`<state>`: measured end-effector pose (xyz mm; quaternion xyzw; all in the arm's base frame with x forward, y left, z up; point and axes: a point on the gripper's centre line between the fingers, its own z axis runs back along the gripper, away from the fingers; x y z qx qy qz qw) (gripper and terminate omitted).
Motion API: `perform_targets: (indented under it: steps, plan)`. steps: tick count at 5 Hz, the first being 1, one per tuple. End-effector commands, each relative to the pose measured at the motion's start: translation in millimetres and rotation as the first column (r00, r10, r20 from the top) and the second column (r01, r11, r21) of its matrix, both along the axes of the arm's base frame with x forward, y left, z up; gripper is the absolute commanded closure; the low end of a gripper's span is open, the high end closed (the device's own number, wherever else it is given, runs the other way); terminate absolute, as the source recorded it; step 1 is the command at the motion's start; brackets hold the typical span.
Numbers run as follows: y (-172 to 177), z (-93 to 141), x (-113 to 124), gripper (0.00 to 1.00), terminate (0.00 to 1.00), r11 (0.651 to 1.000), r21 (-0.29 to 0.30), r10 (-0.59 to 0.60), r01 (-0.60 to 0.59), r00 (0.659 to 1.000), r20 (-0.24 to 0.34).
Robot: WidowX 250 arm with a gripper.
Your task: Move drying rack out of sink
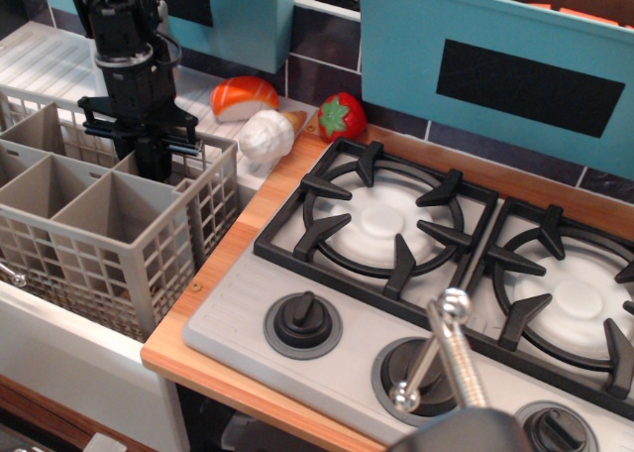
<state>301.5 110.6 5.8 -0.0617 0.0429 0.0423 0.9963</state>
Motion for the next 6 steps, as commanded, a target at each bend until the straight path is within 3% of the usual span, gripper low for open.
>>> perform_targets:
  steps: [1, 2, 3, 6]
  plan:
    - [6.5, 102.6, 20.7, 1.00, 0.00, 0.999, -0.027, -0.023, 0.026, 0.993, 0.116]
    - [-14.0, 129.8, 15.8, 1.00, 0.00, 0.998, -0.007, -0.065, 0.066, 0.992, 0.110]
    - [-44.3, 148.0, 12.2, 1.00, 0.00, 0.998, -0.025, -0.060, 0.063, 0.993, 0.098]
    - [-178.5, 170.0, 0.7, 1.00, 0.00, 0.999, -0.026, -0.042, 0.046, 0.988, 0.147]
